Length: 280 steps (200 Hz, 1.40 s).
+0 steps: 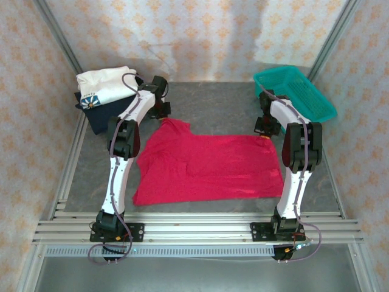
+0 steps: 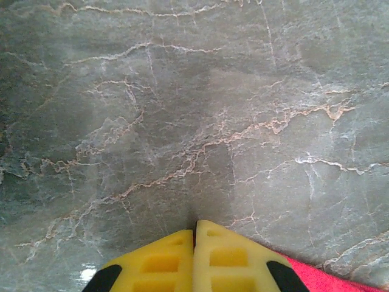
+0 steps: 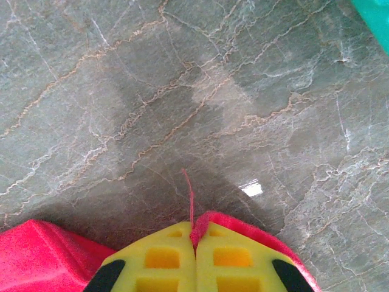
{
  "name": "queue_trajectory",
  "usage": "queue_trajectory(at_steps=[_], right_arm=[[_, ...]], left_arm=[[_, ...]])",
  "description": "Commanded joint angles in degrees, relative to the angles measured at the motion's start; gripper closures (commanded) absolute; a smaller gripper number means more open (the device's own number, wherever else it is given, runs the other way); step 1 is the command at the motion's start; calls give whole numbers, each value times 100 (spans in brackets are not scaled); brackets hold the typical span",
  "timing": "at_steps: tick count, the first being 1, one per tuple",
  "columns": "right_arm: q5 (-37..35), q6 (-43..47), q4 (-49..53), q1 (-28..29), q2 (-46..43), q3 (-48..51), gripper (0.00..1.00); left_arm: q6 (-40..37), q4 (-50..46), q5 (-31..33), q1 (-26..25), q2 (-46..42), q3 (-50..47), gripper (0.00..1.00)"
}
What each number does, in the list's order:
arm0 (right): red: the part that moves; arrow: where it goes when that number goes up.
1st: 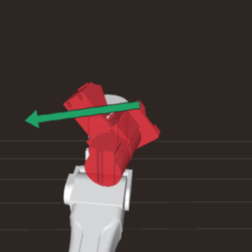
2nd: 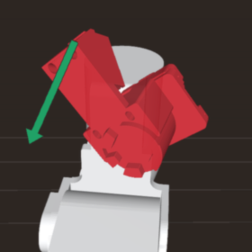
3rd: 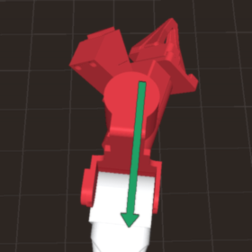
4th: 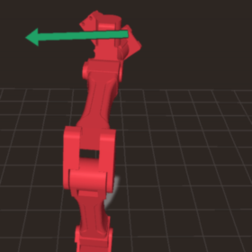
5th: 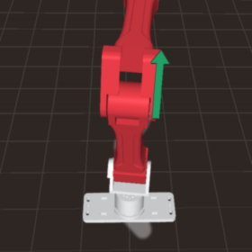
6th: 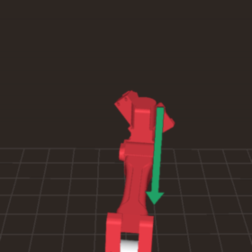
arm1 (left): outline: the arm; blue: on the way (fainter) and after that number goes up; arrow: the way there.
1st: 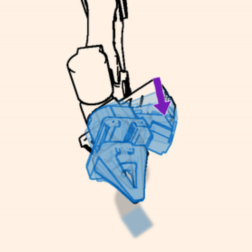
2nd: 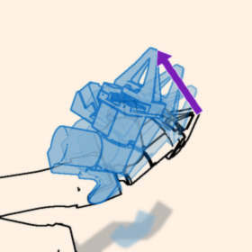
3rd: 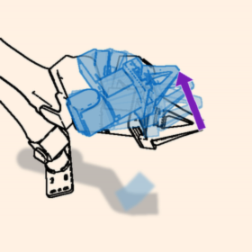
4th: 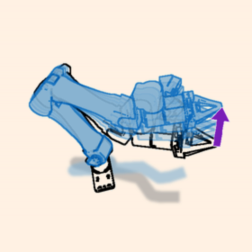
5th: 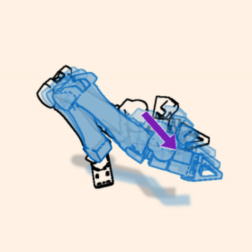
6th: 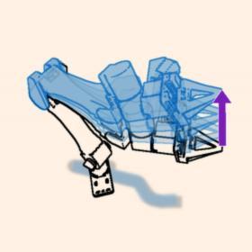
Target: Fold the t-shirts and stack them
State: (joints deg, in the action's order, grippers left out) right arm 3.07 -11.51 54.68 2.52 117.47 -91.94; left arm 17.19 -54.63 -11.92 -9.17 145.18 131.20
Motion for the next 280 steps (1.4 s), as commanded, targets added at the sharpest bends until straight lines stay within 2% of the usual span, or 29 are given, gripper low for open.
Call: queue_trajectory(at_steps=[1, 43, 96, 138, 162, 186, 231, 280], right_arm=[[-170, -118, -256, -133, -369, 38, 100], [-306, -150, -582, -188, -627, 180, 100], [-386, -57, -664, -252, -718, 262, 100], [-343, -34, -708, -270, -741, 290, 100], [-282, -6, -772, -270, -901, 448, 100], [-198, 66, -860, -270, -1220, 748, 100], [-102, 101, -848, -270, -1896, 1483, 100], [73, -50, -925, -270, -2715, 2424, 100]], left_arm=[[-92, 185, 120, -45, -563, -1, 100], [-462, 253, 320, -55, -1213, -191, 100], [-648, 623, 550, -17, -1958, -1017, 100], [-689, 632, 348, -13, -2080, -1094, 100], [-758, 825, 231, -83, -2416, -1463, 100], [-758, 966, 129, -159, -2958, -2098, 100], [-546, 1426, 142, -348, -4463, -3968, 100], [-188, 1649, 346, -535, -5841, -5719, 100]])
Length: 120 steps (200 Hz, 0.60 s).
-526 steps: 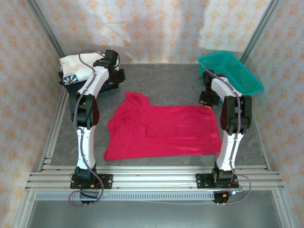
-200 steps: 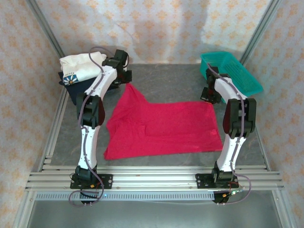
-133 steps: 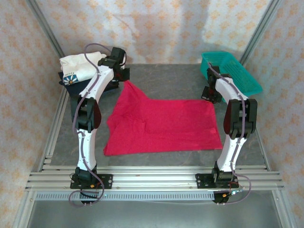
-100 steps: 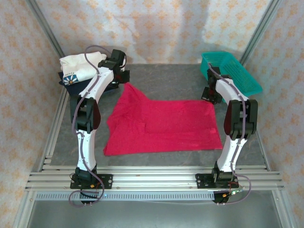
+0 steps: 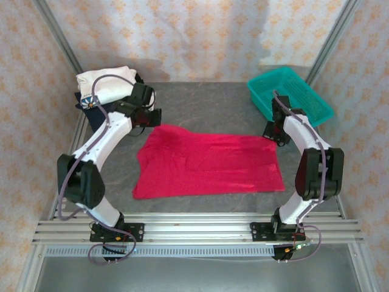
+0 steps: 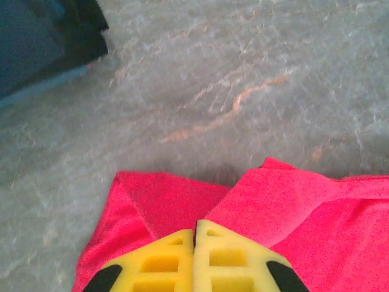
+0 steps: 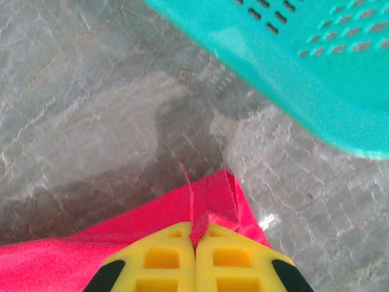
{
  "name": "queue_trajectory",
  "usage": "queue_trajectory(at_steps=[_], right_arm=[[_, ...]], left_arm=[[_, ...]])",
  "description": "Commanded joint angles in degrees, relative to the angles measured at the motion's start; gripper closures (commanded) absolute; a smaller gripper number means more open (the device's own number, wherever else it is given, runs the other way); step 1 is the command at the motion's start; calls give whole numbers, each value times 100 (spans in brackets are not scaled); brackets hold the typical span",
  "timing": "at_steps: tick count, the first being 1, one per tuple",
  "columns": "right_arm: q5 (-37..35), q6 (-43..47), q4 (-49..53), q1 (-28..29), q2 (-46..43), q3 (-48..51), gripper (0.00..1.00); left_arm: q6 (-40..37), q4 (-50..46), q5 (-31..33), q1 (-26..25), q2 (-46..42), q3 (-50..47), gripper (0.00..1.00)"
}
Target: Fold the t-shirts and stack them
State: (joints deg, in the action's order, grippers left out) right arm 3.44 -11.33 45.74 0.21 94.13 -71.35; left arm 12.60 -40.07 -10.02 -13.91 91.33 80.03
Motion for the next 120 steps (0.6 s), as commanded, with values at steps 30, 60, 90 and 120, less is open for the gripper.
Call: queue_trajectory(at_steps=[30, 60, 90, 120], right_arm=[[21, -171, 23, -30, -675, 800, 100], [9, -260, 60, -30, -893, 1157, 100], [-70, -334, 91, -30, -1101, 1456, 100], [-253, -391, 151, -27, -1217, 1678, 100]], left_arm=[[508, 153, 158, -134, -1065, -1301, 100], [776, 80, 192, -266, -1524, -1933, 100], [1094, 33, 266, -340, -1962, -2453, 100], [1297, -58, 304, -391, -2320, -2900, 100]])
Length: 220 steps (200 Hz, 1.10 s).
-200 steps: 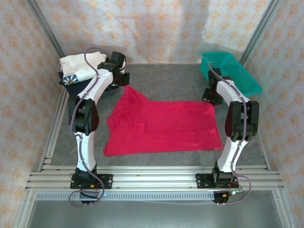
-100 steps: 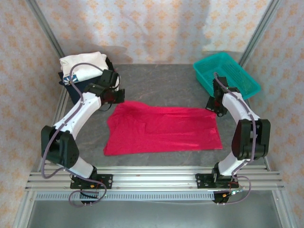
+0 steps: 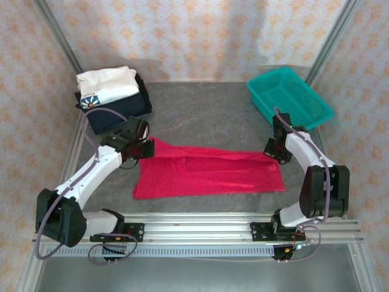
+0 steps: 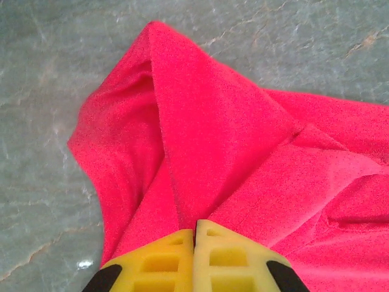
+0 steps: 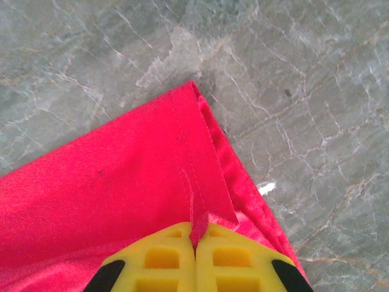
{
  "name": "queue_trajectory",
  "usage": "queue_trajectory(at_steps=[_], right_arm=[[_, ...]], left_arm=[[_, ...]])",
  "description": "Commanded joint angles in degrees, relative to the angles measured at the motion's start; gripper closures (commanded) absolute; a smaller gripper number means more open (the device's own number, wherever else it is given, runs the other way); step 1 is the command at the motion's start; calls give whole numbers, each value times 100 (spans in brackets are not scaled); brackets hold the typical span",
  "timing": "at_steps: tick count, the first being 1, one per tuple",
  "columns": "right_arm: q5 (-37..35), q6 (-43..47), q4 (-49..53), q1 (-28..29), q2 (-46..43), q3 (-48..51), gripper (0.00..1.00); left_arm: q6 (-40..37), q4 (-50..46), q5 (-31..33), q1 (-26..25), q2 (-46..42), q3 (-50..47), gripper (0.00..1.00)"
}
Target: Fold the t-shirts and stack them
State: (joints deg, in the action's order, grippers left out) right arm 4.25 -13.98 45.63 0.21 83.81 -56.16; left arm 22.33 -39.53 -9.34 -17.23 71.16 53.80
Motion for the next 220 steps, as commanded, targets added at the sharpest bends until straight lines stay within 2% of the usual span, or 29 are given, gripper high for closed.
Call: queue_trajectory(at_steps=[1, 57, 85, 105, 120, 134, 151, 158, 165, 172, 197, 210, 220], right_arm=[[-344, -129, 160, -28, -188, 163, 100], [-723, -257, 126, -30, -110, 494, 100], [-838, -323, 38, -30, -119, 624, 100], [-867, -398, -4, -30, -111, 741, 85], [-906, -540, 102, -35, -50, 779, 77], [-1037, -750, 235, -54, -23, 789, 61], [-1241, -1006, 431, -73, -131, 791, 54], [-1293, -1105, 478, -87, -234, 787, 51], [-1275, -1181, 478, -91, -358, 800, 49], [-1250, -1252, 497, -91, -511, 793, 48], [-1276, -1454, 518, -91, -1104, 715, 42], [-825, -1321, 308, -91, -1368, 656, 38], [-221, -1096, 7, -87, -1542, 650, 33]], left_arm=[[333, -115, 238, -64, -317, -293, 100], [798, -170, 187, -226, -888, -1105, 100], [1350, -231, 224, -280, -1314, -1609, 100], [1631, -201, 173, -298, -1450, -1918, 100], [1787, -79, 96, -323, -1464, -2183, 100], [1900, -38, 98, -359, -1489, -2355, 100], [2012, -95, 138, -360, -1605, -2481, 82], [2044, -108, 110, -360, -1694, -2531, 71], [2085, -156, 100, -362, -1829, -2539, 55], [2151, -230, 102, -360, -2000, -2541, 47], [2357, -495, 148, -364, -2726, -2348, 27], [2417, -508, 156, -360, -2998, -2227, 24], [2410, -544, 259, -360, -3035, -2083, 23]])
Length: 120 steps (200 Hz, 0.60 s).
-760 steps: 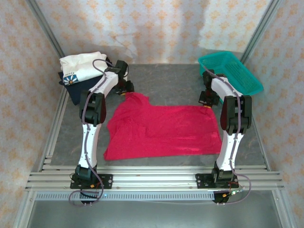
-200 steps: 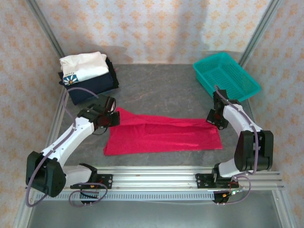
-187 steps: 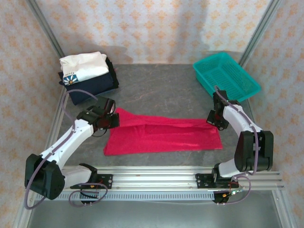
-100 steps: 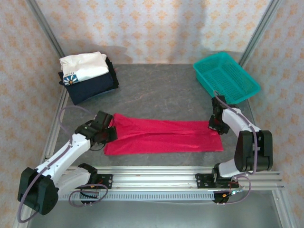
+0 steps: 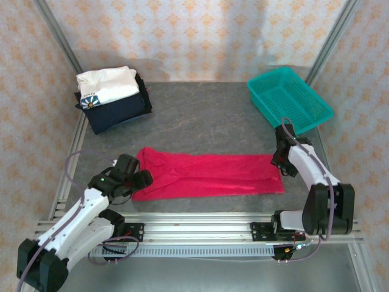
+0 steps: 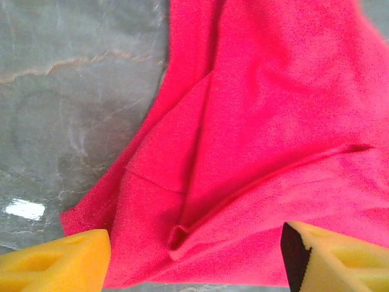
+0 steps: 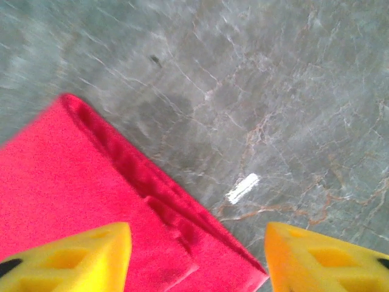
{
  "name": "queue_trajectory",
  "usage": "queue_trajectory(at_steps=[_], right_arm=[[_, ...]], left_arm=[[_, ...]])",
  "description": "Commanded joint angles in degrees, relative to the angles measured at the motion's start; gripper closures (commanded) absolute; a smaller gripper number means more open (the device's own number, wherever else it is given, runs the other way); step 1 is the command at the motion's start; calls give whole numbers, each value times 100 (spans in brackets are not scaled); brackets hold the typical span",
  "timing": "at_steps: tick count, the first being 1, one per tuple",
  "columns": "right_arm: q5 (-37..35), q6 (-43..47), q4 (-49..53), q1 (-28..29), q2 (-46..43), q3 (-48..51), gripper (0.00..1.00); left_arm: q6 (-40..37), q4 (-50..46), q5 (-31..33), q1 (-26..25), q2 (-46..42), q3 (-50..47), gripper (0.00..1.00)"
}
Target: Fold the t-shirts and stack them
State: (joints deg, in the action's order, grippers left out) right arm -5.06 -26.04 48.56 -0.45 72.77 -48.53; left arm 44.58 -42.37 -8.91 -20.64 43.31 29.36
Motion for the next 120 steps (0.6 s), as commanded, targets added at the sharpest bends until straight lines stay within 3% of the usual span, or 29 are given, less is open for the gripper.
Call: queue_trajectory(at_steps=[1, 23, 39, 62, 84, 120], right_arm=[[792, 131, -325, -19, -452, -108, 32], [2133, 567, -824, 99, -465, -141, 25], [2602, 862, -752, 352, -261, -264, 24], [2811, 1096, -660, 664, 4, -256, 24], [2925, 1073, -758, 722, 86, -86, 23], [2978, 1225, -739, 722, 141, -75, 23]], left_arm=[[179, -262, 228, -19, -243, 378, 23], [-285, -418, 251, -23, 393, 962, 22], [-799, -374, -272, -23, 1192, 1368, 22], [-1355, -464, -808, -80, 2406, 1916, 28], [-1931, -353, -888, -216, 3192, 2295, 41], [-2493, -108, -1208, -504, 4219, 2853, 43]])
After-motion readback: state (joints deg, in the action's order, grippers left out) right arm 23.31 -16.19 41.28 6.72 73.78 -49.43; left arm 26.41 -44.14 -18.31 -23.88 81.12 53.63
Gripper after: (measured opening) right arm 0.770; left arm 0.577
